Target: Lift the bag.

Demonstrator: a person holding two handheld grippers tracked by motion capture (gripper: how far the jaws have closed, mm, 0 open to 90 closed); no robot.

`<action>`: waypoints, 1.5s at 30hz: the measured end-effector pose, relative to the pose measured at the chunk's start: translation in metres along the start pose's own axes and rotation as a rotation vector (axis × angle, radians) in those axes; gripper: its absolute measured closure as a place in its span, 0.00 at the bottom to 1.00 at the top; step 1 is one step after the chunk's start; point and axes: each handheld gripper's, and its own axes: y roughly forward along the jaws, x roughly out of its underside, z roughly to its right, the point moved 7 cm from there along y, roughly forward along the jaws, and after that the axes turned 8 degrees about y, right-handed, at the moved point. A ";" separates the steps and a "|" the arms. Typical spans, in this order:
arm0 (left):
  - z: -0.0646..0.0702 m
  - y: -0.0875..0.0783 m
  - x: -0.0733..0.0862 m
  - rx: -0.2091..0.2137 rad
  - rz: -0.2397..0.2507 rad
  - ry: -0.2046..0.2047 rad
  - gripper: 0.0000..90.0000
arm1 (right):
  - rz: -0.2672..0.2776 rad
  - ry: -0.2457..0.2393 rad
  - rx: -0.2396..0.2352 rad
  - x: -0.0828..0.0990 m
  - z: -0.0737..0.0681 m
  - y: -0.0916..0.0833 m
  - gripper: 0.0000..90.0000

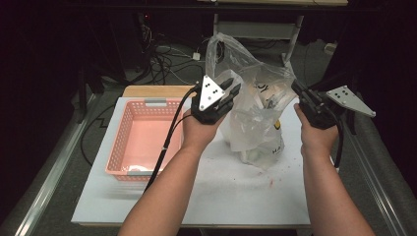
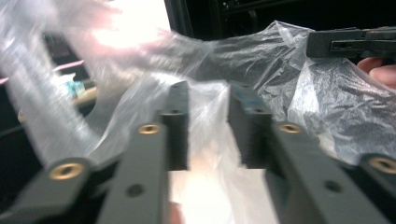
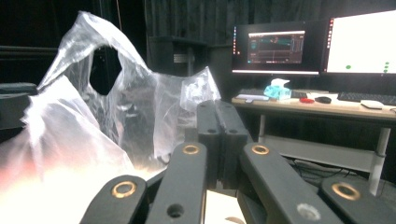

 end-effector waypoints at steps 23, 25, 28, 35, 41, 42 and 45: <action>-0.001 -0.061 0.040 0.056 -0.091 -0.098 0.40 | 0.007 -0.027 -0.052 -0.010 -0.012 -0.032 0.73; -0.001 -0.061 0.044 0.058 -0.095 -0.094 0.39 | 0.002 -0.025 -0.055 -0.010 -0.013 -0.034 0.72; 0.002 -0.060 0.051 0.066 -0.110 -0.100 0.38 | -0.006 -0.030 -0.054 -0.008 -0.012 -0.036 0.71; 0.010 -0.059 0.066 0.089 -0.148 -0.137 0.35 | -0.046 -0.046 -0.063 0.007 -0.011 -0.035 0.66; 0.015 -0.058 0.080 0.106 -0.186 -0.139 0.31 | -0.094 -0.054 -0.073 0.024 -0.010 -0.033 0.57; 0.016 -0.057 0.083 0.108 -0.190 -0.149 0.29 | -0.102 -0.053 -0.078 0.027 -0.010 -0.033 0.55; 0.019 -0.054 0.091 0.121 -0.207 -0.182 0.23 | -0.127 -0.052 -0.085 0.037 -0.009 -0.033 0.49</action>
